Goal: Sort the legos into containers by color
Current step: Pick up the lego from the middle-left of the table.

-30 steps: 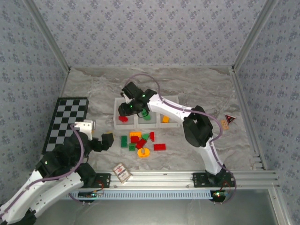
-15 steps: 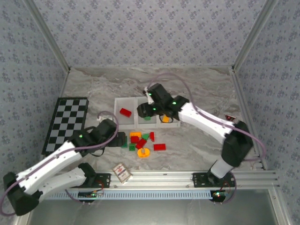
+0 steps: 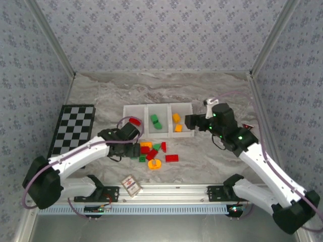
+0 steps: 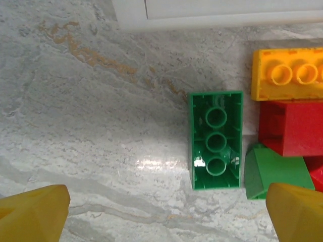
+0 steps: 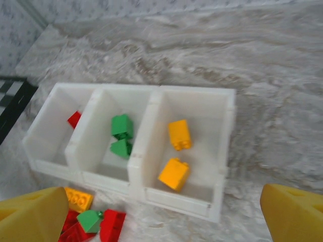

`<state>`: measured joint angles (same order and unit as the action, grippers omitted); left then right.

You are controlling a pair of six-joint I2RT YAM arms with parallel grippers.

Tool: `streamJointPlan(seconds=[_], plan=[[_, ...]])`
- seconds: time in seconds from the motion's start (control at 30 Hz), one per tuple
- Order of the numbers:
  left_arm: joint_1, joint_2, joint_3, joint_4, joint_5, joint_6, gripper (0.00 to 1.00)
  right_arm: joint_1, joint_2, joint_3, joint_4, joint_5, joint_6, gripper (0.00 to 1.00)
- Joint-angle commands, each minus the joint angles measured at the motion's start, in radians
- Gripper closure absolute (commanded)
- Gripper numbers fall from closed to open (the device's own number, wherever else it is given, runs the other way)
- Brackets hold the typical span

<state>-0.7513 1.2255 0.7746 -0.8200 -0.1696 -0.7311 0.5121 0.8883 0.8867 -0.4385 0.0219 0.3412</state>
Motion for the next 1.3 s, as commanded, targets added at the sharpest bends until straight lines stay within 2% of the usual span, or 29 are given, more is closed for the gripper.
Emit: streamJointPlan(seconds=[0.0, 0.23, 0.5, 0.97, 1.1, 1.27], plan=[[0.025, 0.050, 0.040, 0.035, 0.046, 0.035, 0.01, -0.064, -0.079, -0.034, -0.038, -0.058, -0.043, 0.00], [0.039, 0.191, 0.086, 0.094, 0.090, 0.079, 0.16, -0.131, -0.171, -0.116, -0.049, -0.139, -0.063, 0.00], [0.077, 0.305, 0.106, 0.125, 0.121, 0.090, 0.31, -0.145, -0.199, -0.146, -0.073, -0.143, -0.071, 0.00], [0.130, 0.296, 0.039, 0.194, 0.162, 0.081, 0.55, -0.165, -0.203, -0.165, -0.066, -0.133, -0.078, 0.00], [0.137, 0.302, 0.034, 0.210, 0.175, 0.079, 0.67, -0.168, -0.203, -0.170, -0.056, -0.130, -0.076, 0.00], [0.135, 0.274, 0.046, 0.217, 0.212, 0.069, 0.77, -0.172, -0.207, -0.179, -0.045, -0.122, -0.077, 0.00]])
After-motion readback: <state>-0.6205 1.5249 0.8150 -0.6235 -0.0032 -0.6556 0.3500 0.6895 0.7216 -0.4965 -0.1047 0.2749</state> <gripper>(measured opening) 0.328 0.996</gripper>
